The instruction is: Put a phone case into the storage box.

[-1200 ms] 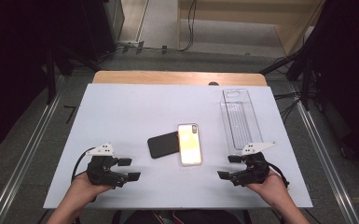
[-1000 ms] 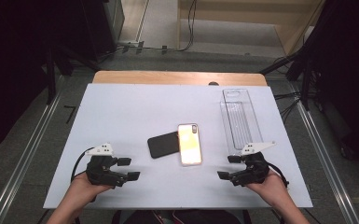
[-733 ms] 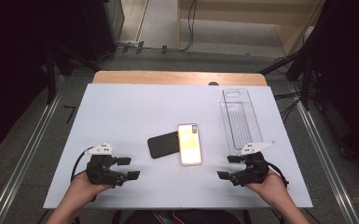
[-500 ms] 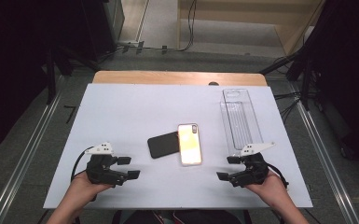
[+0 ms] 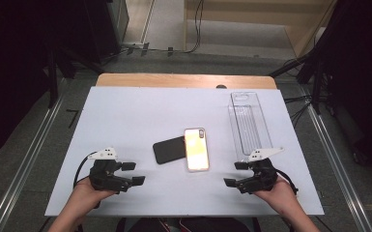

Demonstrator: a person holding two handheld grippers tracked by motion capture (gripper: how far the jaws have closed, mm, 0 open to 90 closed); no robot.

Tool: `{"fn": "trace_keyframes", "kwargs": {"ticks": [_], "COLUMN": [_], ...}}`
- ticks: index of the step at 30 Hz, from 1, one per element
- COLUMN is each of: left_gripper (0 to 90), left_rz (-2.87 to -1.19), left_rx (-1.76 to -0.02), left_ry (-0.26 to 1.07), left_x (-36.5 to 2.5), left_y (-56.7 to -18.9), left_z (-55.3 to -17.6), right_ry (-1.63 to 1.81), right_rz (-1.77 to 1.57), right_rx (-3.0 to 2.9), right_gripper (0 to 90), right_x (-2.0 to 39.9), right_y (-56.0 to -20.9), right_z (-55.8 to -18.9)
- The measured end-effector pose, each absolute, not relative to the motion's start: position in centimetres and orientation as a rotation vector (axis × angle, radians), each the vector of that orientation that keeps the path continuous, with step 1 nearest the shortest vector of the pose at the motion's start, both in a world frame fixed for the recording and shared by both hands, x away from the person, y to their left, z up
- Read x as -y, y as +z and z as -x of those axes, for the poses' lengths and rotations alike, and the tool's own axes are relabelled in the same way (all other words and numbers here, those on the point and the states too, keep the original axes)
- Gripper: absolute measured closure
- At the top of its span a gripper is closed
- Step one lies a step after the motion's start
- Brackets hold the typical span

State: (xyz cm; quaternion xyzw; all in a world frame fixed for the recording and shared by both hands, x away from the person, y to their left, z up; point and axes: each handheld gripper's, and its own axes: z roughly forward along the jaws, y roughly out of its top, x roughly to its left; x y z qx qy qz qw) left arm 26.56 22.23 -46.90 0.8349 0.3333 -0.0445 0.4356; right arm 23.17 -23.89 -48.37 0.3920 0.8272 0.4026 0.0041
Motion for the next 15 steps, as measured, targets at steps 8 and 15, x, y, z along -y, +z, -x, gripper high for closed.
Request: {"fn": "trace_keyframes", "kwargs": {"ticks": [8,15], "left_gripper": [24.8,24.8], "left_rz": [-2.072,-2.071], "left_rx": [-0.827,-0.826], "left_ry": [-0.113,-0.117], "left_x": [-22.29,-22.32], "left_y": [-46.89,-46.85], "left_z": [-26.54,-26.54], "right_ry": [1.267,1.295], "right_rz": [-1.236,-1.293], "right_rx": [-2.585,-2.575], "right_gripper": [17.7,17.4], "right_x": [24.18,24.30], "right_y": [-48.32,-48.20], "right_z": [-23.28,-23.39]}}
